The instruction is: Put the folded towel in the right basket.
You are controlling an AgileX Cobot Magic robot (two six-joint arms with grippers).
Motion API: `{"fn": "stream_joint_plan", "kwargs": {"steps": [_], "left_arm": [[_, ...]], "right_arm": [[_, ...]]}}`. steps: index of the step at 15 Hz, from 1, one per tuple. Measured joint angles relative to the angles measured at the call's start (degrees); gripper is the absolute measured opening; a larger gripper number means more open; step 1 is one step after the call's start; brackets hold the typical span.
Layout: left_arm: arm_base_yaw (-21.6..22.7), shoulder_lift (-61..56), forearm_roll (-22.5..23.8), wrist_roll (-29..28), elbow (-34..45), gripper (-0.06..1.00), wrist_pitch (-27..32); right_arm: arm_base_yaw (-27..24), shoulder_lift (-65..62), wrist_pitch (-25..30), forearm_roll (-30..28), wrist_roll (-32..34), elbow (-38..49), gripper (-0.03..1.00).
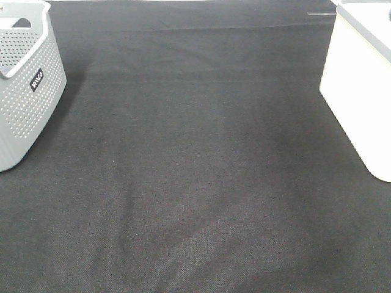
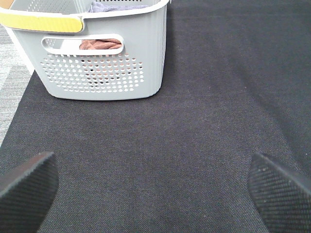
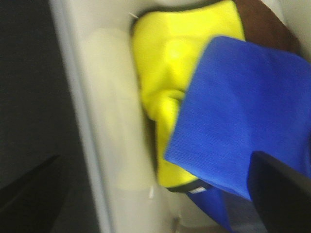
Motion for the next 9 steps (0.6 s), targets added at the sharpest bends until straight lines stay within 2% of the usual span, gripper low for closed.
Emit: {"fn": "stream_joint_plan", "kwargs": {"steps": [3, 5, 8, 9], "left_arm": [[0.00, 0.00, 0.00, 0.06, 0.00, 0.99, 0.00], [0.00, 0.00, 0.00, 0.06, 0.00, 0.99, 0.00], [0.00, 0.00, 0.00, 0.06, 0.00, 0.99, 0.00], [0.00, 0.00, 0.00, 0.06, 0.00, 0.99, 0.00]], "right_arm": [[5.90, -0.57, 0.17, 0.63, 0.00, -0.74, 0.97], [7.85, -3.09, 0.17, 0.74, 0.00, 2.41, 0.97], [8.02, -16.79, 0.00, -1.15, 2.18, 18.22, 0.97], [8.02, -23.15, -0.11, -1.38, 2.64, 26.41, 0.97]]}}
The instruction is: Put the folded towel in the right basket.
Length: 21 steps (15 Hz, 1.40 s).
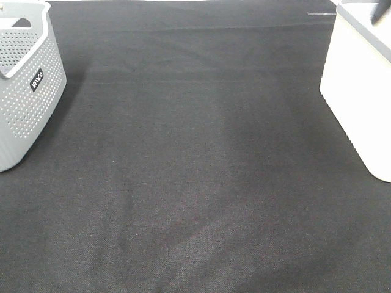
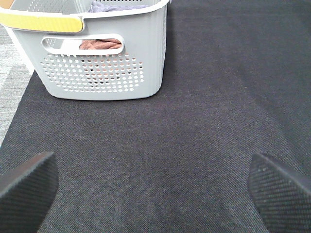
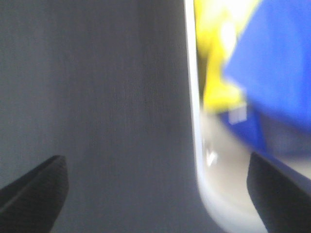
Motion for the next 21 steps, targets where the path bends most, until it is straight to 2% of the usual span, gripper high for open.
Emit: {"fn": "stream_joint_plan", "kwargs": {"steps": [2, 3, 6, 7, 9, 12, 21], "left_arm": [[0.00, 0.00, 0.00, 0.00, 0.00, 0.99, 0.00], [0.00, 0.00, 0.00, 0.00, 0.00, 0.99, 0.00], [0.00, 0.00, 0.00, 0.17, 0.00, 0.99, 0.00], [0.00, 0.00, 0.00, 0.17, 0.00, 0.99, 0.00], [0.00, 0.00, 0.00, 0.23, 0.00, 0.99, 0.00], [0.00, 0.00, 0.00, 0.23, 0.00, 0.99, 0.00], [0.00, 0.00, 0.00, 0.23, 0.00, 0.99, 0.00]], "right_arm": [[0.00, -15.30, -3.32, 0.00, 0.06, 17.70, 0.97], [0.00, -27.79, -6.25, 0.00, 0.06, 31.74, 0.97], [0.00, -54.37, -6.36, -0.97, 0.06, 48.24, 0.97], [0.00, -54.37, -6.36, -0.97, 0.06, 48.24, 0.97], [0.00, -70.53, -4.47, -2.35, 0.06, 53.80, 0.97], [0.00, -86.63, -3.27, -3.09, -0.17, 57.98, 0.97], [0.00, -88.69, -5.61, -3.21, -1.66, 60.62, 0.97]]}}
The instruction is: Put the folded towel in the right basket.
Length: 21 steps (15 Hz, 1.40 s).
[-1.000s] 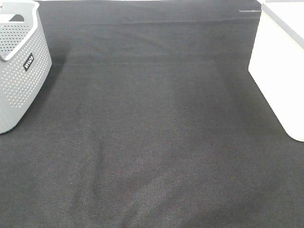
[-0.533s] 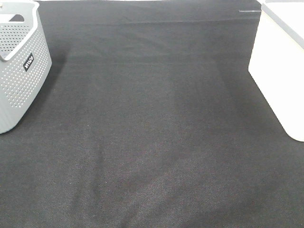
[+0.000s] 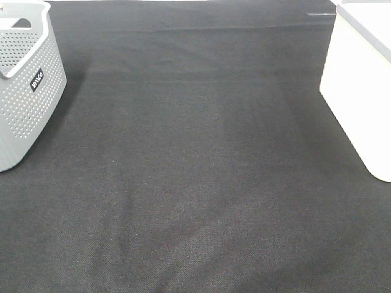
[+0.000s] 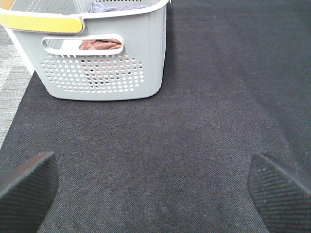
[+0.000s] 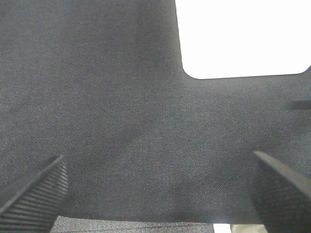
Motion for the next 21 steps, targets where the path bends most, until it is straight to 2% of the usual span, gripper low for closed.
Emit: {"fn": "stream_joint_plan", "kwargs": {"steps": [7, 21], "left_arm": [[0.00, 0.00, 0.00, 0.00, 0.00, 0.99, 0.00], [0.00, 0.00, 0.00, 0.00, 0.00, 0.99, 0.00]], "right_arm": [[0.00, 0.00, -0.11, 2.35, 0.00, 0.06, 0.97], [0.00, 0.00, -0.11, 2.58, 0.00, 0.06, 0.97]]}}
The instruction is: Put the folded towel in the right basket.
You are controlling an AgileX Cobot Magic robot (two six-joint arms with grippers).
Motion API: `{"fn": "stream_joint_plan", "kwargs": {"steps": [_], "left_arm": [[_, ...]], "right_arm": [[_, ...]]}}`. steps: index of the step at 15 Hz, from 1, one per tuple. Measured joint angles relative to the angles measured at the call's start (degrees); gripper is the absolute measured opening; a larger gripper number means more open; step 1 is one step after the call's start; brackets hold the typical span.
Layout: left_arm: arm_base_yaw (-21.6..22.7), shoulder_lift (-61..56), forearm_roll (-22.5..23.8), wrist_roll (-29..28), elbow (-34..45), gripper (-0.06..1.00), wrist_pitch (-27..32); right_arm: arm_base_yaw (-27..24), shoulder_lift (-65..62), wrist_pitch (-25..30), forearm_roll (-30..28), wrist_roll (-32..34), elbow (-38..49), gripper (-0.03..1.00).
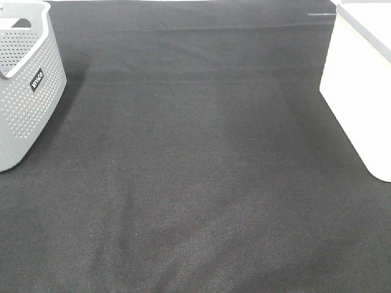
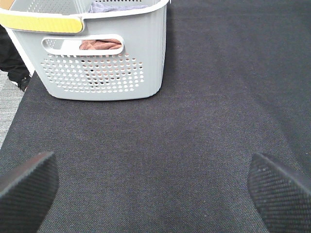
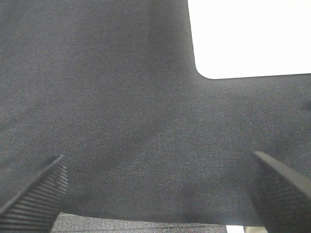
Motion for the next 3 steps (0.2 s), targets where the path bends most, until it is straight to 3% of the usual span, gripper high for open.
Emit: {"fn": "stream_joint_plan", "kwargs": {"steps": [3], "left_arm": [[0.00, 0.00, 0.00, 0.00, 0.00, 0.99, 0.00]], "right_arm": [[0.00, 0.00, 0.00, 0.00, 0.00, 0.00, 0.97]]}}
